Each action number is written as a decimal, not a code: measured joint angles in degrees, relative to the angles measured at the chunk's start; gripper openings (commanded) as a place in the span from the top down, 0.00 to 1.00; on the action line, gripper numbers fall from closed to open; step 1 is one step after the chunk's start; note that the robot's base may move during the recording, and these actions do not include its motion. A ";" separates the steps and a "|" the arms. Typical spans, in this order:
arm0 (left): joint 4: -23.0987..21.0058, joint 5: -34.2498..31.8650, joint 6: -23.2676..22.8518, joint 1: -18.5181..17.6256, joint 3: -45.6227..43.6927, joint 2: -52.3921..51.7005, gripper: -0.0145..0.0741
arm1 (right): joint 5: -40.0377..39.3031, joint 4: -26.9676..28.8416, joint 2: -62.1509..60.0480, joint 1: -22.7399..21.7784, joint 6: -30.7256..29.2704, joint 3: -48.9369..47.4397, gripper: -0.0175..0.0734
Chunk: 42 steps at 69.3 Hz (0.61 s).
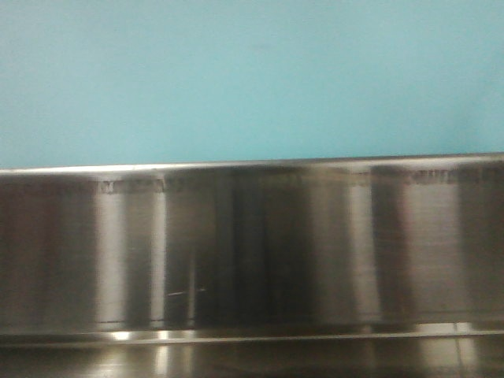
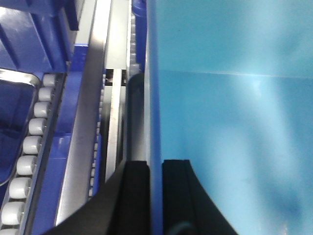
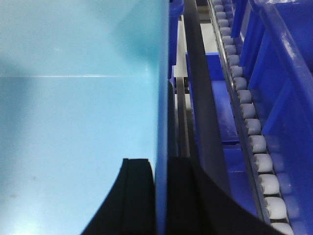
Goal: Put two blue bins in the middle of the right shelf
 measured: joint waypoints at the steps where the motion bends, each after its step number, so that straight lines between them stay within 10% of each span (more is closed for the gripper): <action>1: 0.00 0.00 0.05 0.00 0.18 -0.23 0.96 | -0.02 0.02 -0.12 0.23 0.00 -0.03 0.99; 42: -0.85 0.32 0.14 -1.75 10.30 -5.98 0.96 | 1.48 -1.22 -3.90 4.73 3.61 5.38 0.99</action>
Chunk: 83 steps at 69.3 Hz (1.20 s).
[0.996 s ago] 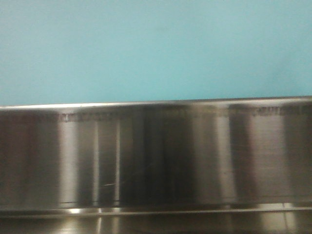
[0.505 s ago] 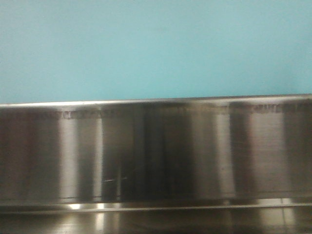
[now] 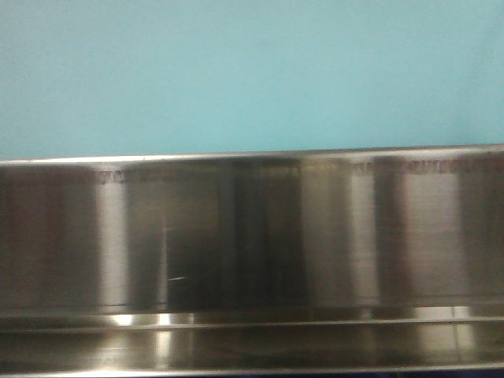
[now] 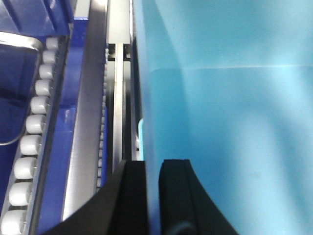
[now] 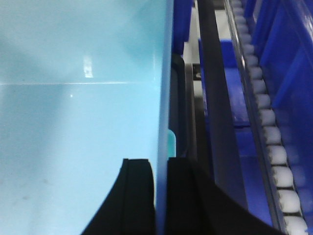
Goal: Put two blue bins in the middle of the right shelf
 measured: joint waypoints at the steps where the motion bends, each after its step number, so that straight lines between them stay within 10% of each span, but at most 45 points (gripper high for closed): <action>1: 0.00 0.00 0.00 0.00 0.00 0.00 0.96 | 0.00 0.00 0.00 0.00 0.00 0.04 0.99; 83: -3.92 -0.64 0.41 -0.14 8.91 -4.69 0.96 | -0.12 4.53 -4.63 0.23 0.21 7.35 0.99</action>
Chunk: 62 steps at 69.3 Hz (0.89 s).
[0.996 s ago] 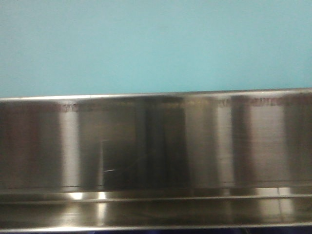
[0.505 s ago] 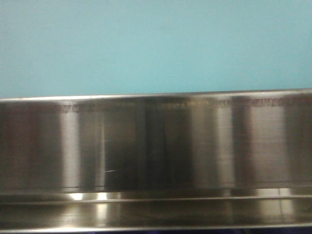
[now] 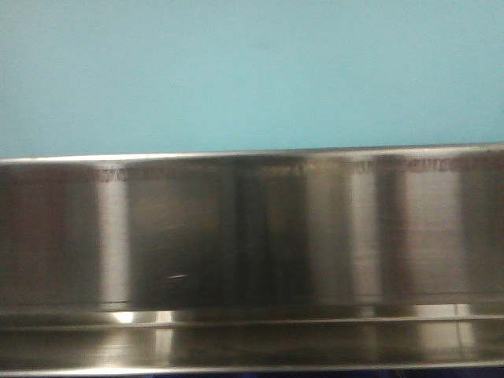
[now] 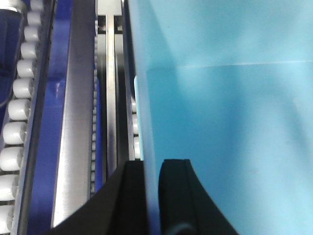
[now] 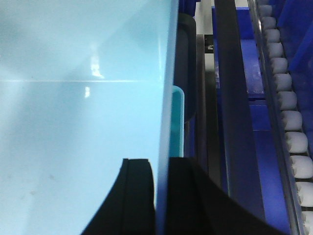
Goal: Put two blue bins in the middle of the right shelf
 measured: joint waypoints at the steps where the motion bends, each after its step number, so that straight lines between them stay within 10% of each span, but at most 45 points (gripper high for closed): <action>1: 0.00 -0.08 0.00 0.00 0.22 0.00 0.96 | 0.00 0.00 0.00 0.00 0.00 0.00 0.99; 62: 1.36 -0.71 0.00 0.00 0.78 2.33 0.96 | -0.46 -1.43 1.59 0.00 0.00 0.02 0.99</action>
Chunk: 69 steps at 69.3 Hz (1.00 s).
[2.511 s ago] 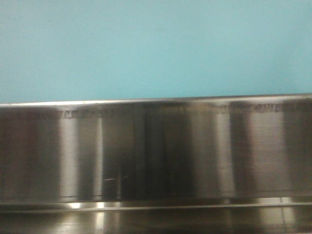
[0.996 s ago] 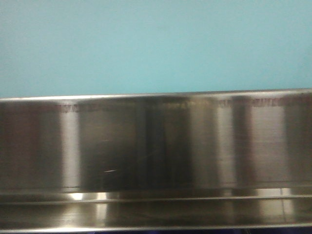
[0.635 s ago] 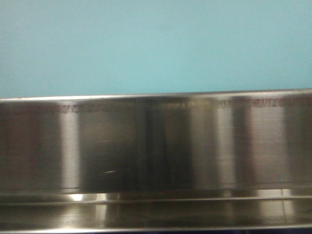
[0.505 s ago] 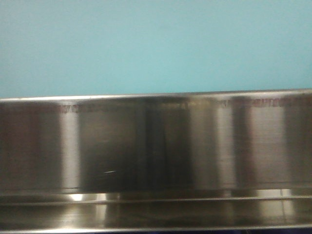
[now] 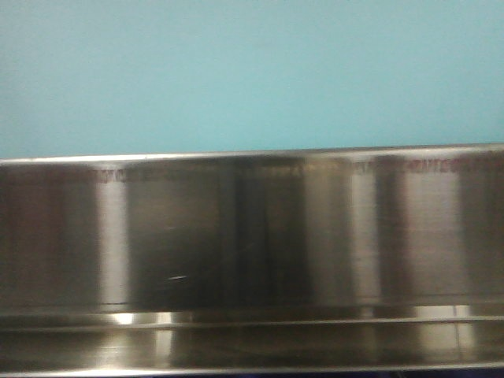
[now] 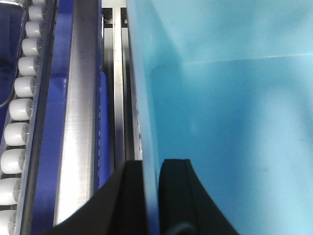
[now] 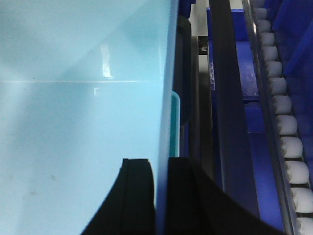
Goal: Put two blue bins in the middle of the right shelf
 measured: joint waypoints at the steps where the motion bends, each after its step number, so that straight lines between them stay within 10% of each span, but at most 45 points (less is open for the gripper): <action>1: 0.00 0.00 0.00 0.00 0.00 -0.04 0.96 | 0.00 -0.13 0.10 0.00 0.00 0.00 0.99; 69: -0.22 -0.93 0.00 0.00 5.22 0.45 0.96 | -0.23 -0.14 1.34 0.00 1.75 3.97 0.99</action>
